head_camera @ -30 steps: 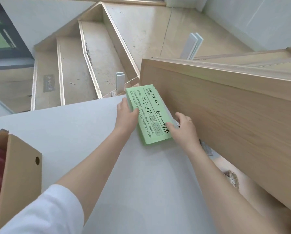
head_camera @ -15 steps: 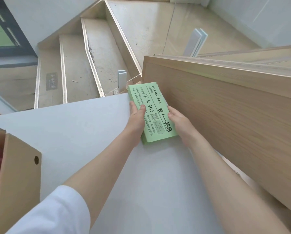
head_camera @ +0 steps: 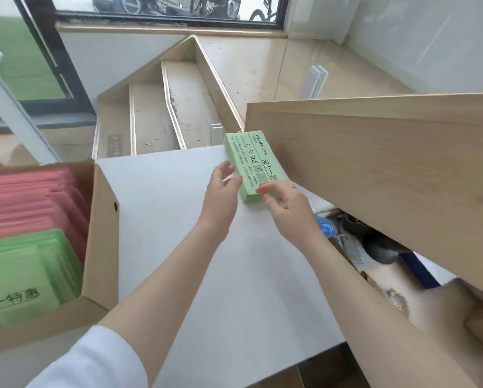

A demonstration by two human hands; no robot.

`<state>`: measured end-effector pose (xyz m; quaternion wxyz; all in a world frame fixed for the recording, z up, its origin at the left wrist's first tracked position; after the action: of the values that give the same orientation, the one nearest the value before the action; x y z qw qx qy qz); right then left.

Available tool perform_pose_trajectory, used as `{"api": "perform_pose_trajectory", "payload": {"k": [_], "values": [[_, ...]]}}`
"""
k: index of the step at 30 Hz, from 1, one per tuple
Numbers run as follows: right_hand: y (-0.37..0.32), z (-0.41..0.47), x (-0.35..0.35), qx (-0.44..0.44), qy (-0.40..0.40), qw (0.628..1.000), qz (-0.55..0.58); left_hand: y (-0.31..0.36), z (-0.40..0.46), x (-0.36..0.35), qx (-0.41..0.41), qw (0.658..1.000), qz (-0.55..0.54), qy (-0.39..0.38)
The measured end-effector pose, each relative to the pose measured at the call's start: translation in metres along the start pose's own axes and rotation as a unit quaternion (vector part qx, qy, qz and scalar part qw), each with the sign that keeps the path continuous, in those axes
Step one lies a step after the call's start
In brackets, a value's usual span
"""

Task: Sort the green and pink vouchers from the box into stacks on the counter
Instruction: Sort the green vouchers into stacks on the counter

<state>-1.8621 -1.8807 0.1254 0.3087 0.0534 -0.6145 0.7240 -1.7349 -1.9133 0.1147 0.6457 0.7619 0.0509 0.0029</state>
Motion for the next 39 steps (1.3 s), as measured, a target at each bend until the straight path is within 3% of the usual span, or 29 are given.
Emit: {"api": "perform_pose_trajectory", "payload": {"k": [6, 12, 16, 20, 23, 26, 32, 39], "values": [[-0.052, -0.063, -0.028, 0.008, -0.065, 0.997, 0.038, 0.024, -0.071, 0.083, -0.101, 0.993, 0.058, 0.010], [-0.123, -0.108, -0.086, 0.063, -0.146, 0.986, 0.054, 0.057, -0.117, 0.197, -0.191, 0.971, 0.117, 0.077], [-0.171, -0.131, -0.128, 0.117, -0.183, 0.974, 0.072, 0.072, -0.132, 0.279, -0.220, 0.953, 0.153, 0.142], [-0.203, -0.147, -0.175, 0.200, -0.198, 0.959, 0.009, 0.074, -0.121, 0.349, -0.222, 0.934, 0.224, 0.168], [-0.216, -0.150, -0.211, 0.216, -0.201, 0.954, -0.047, 0.075, -0.101, 0.385, -0.239, 0.892, 0.361, 0.129], [-0.227, -0.157, -0.248, 0.238, -0.207, 0.941, -0.126, 0.070, -0.079, 0.407, -0.283, 0.820, 0.496, 0.048], [-0.234, -0.172, -0.292, 0.250, -0.217, 0.907, -0.261, 0.050, -0.054, 0.424, -0.297, 0.715, 0.630, -0.069], [-0.228, -0.173, -0.304, 0.219, -0.227, 0.895, -0.316, 0.052, -0.049, 0.428, -0.326, 0.722, 0.606, -0.073]]}}
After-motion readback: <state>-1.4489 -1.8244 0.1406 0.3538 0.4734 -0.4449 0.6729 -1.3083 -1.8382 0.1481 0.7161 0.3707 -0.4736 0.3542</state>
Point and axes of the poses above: each hand's wrist, its own z-axis towards the middle knuckle, its own x-axis out of the back of the hand, y = z × x, the point moved 9 cm from there along z, towards the middle knuckle, and after that the axes turned 11 degrees about y, right-handed, at the moved point
